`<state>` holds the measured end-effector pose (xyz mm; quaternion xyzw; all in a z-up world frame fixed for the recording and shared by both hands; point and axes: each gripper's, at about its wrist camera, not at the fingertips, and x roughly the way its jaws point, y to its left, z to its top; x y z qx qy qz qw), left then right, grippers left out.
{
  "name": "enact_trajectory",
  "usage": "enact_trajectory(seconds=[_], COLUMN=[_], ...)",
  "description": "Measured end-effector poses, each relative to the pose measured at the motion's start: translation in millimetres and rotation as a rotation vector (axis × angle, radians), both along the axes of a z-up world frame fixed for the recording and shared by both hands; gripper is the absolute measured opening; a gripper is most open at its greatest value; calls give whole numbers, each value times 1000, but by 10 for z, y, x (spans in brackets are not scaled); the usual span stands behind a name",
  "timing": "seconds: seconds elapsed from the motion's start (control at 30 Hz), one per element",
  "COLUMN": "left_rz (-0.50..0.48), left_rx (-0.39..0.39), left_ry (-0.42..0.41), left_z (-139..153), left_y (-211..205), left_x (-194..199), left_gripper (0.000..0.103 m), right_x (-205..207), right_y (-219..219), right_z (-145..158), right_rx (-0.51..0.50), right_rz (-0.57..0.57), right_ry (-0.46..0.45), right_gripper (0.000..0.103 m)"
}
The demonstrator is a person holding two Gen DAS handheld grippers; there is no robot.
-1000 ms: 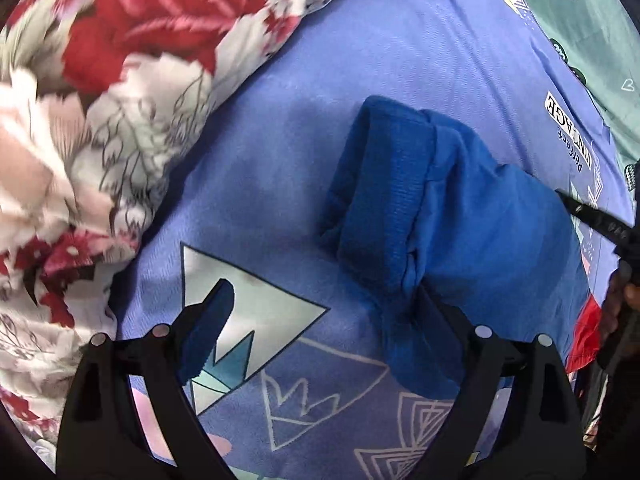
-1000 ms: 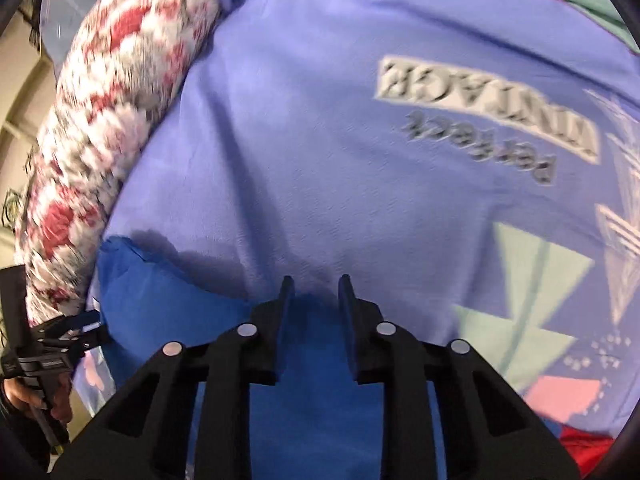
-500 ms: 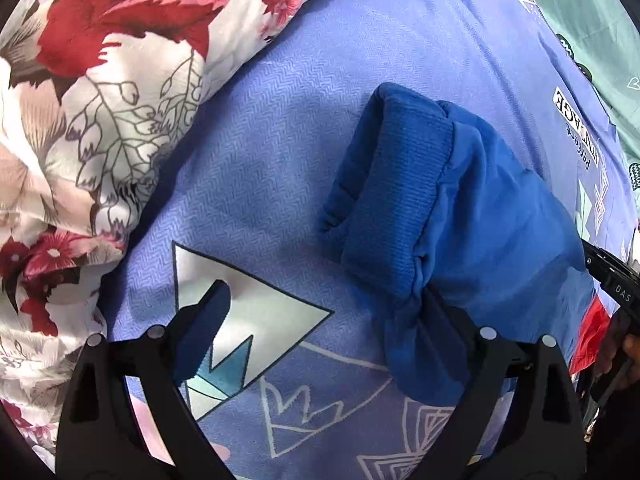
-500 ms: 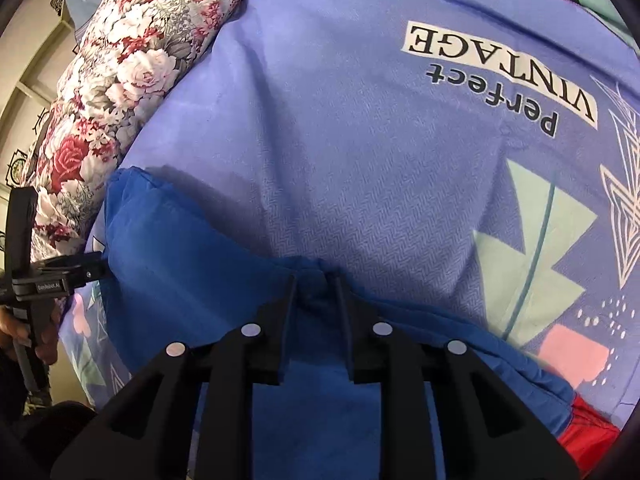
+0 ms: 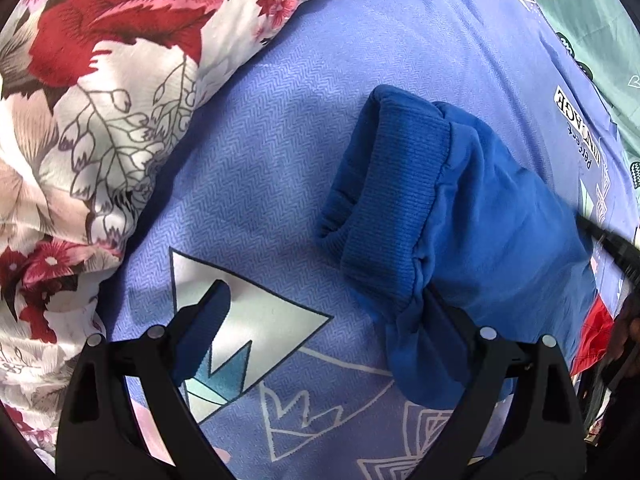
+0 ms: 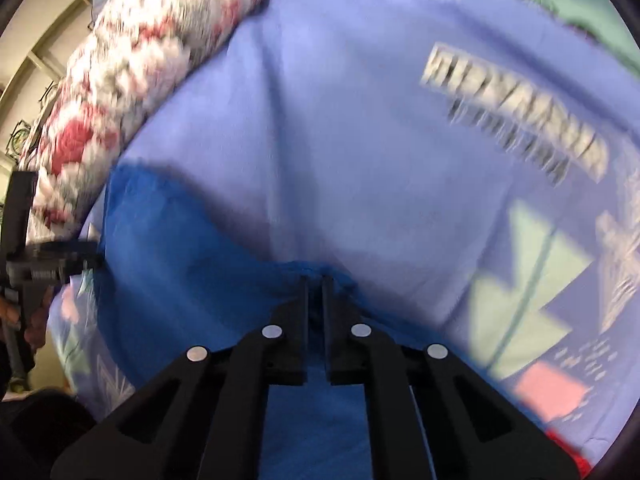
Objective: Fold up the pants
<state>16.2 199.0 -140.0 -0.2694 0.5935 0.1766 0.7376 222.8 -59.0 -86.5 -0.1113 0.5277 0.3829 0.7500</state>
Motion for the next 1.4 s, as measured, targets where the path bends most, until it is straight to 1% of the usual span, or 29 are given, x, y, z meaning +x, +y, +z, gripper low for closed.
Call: enact_trajectory(seconds=[0.03,0.1,0.2,0.23,0.3,0.37,0.4,0.43,0.5,0.6,0.67,0.7,0.77,0.8,0.83,0.87,0.9,0.93,0.97,1.0,1.07,1.1,1.17,1.23,1.27,1.3,1.33,1.37,1.4], left_rz=[2,4,-2,-1,-4,0,2,7,11,-1,4,10,16,15,23,30,25,12,-7,-33,-59,-72,-87,-103,-105,-102,-96,-91,-81], left_rx=[-1,0,15,21,25,23,23,24,25,56,78,75,67,70,71,76,83,95,109,120,128,129,115,103,112,124,130,134,136], left_ry=[-1,-1,2,3,5,0,-1,-6,-32,-47,-22,-15,10,23,29,25,16,0,-14,-30,-63,-78,-82,-72,-49,-20,-7,7,21], left_z=[-2,-5,17,27,62,103,125,160,246,308,251,213,104,67,65,107,155,215,275,356,464,518,535,469,435,368,307,251,218], left_y=[-1,3,-12,-14,-33,-28,-23,-18,-24,-34,-8,10,36,47,47,30,3,-19,-50,-77,-120,-139,-165,-128,-187,-185,-190,-171,-157], left_x=[10,36,108,130,172,195,201,199,210,279,354,388,460,481,502,520,547,557,571,560,571,577,576,540,563,571,550,582,583], left_gripper=[95,95,95,95,95,95,95,95,94,94,94,95,95,95,95,95,94,93,93,94,94,94,94,94,94,94,95,96,97], right_x=[41,87,72,59,99,126,129,134,123,-38,-121,-131,-98,-87,-72,-56,-71,-86,-119,-152,-312,-370,-530,-644,-670,-689,-694,-691,-692], right_y=[-4,65,198,190,133,6,-79,-178,-320,-270,-197,-179,-247,-279,-397,-493,-615,-832,-1041,-1200,-1719,-1893,-2354,-2766,-2949,-3035,-3291,-3462,-3684], right_z=[28,-33,-292,-322,-296,-202,-148,-112,-117,-172,-287,-336,-371,-350,-265,-204,-130,-36,35,77,148,158,126,45,9,-7,-30,-56,-104], right_rx=[11,-13,-87,-69,-40,-35,-22,8,55,66,21,-1,13,10,-15,-19,13,77,110,120,151,159,155,134,98,65,6,-12,11], right_rz=[-18,-15,7,7,-18,-90,-133,-170,-186,-119,-89,-88,-114,-145,-217,-257,-287,-315,-344,-365,-419,-445,-525,-610,-655,-693,-768,-826,-906], right_ry=[-8,-21,-62,-82,-57,-76,-83,-54,23,63,52,44,40,38,-2,-26,-27,4,20,22,50,60,89,113,104,84,25,3,31], right_gripper=[5,5,5,5,5,27,34,34,33,33,33,33,26,24,28,32,33,34,35,36,39,40,42,44,50,55,70,73,73])
